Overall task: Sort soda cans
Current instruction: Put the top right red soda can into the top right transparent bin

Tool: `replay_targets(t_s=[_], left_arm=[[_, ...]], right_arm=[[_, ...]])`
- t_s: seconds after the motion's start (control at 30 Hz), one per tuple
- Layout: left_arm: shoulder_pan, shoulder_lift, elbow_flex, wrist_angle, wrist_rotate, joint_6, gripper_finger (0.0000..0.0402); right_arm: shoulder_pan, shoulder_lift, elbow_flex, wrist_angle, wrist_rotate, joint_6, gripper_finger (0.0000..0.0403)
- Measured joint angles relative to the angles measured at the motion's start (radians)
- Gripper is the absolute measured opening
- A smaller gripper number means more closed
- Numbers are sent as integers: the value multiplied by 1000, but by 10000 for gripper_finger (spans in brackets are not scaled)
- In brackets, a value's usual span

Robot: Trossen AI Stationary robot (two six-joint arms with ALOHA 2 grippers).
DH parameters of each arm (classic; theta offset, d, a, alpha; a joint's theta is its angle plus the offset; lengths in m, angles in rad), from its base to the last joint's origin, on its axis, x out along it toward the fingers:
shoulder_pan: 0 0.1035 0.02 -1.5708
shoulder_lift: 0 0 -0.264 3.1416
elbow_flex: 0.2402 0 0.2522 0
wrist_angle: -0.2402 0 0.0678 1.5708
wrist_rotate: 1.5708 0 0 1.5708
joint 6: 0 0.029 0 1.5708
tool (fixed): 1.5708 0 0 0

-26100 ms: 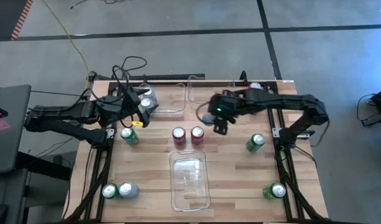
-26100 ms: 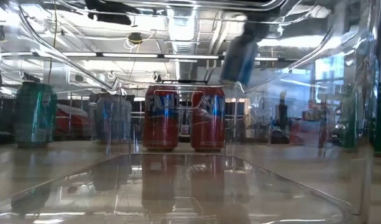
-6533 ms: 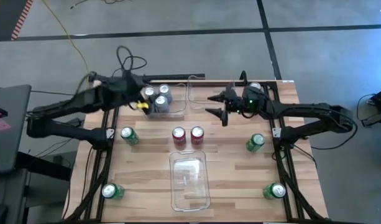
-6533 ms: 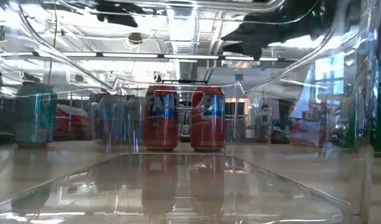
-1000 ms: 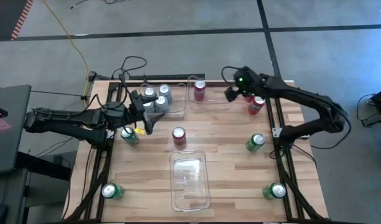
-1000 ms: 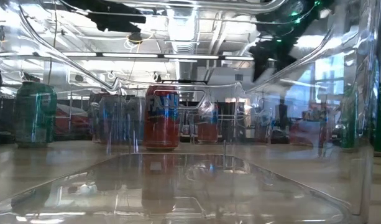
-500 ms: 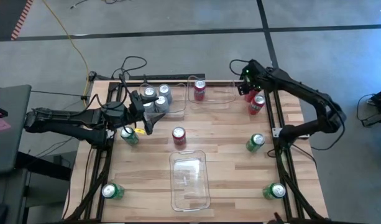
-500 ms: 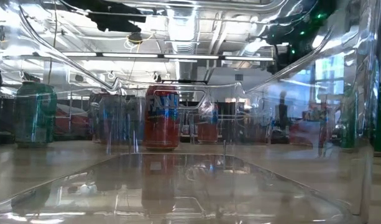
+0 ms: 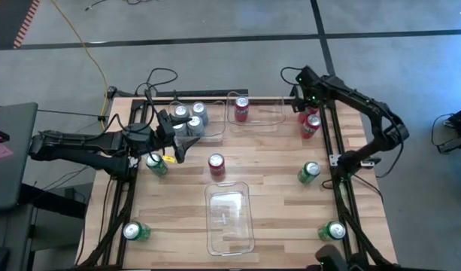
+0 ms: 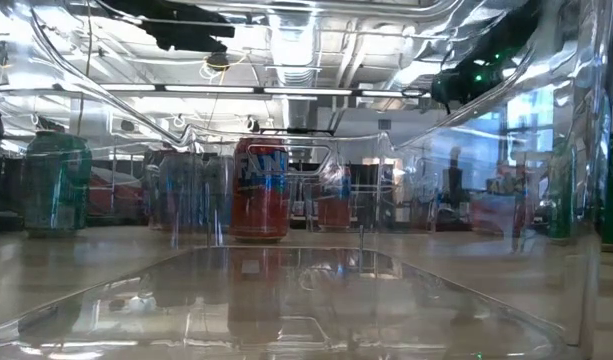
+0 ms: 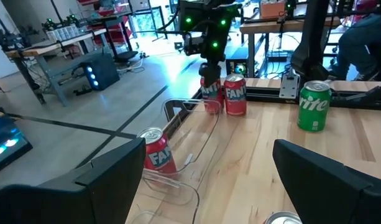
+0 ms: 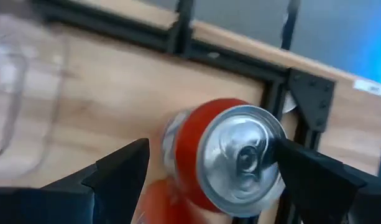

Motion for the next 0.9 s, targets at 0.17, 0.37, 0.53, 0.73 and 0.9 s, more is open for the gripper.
replay_targets(t_s=[0.17, 0.37, 0.53, 0.73, 0.9], left_arm=[[0, 0, 0, -1, 0, 0, 345], [0, 0, 0, -1, 0, 9, 345], [0, 0, 0, -1, -1, 11, 345], [0, 0, 0, 0, -1, 7, 345], [0, 0, 0, 0, -1, 4, 345]], right_arm=[[-19, 9, -7, 9, -63, 9, 363], [12, 10, -7, 5, -66, 7, 363], [65, 10, -7, -1, -48, -12, 363], [162, 10, -7, 2, -46, -12, 350], [268, 10, -7, 3, -45, -1, 332]])
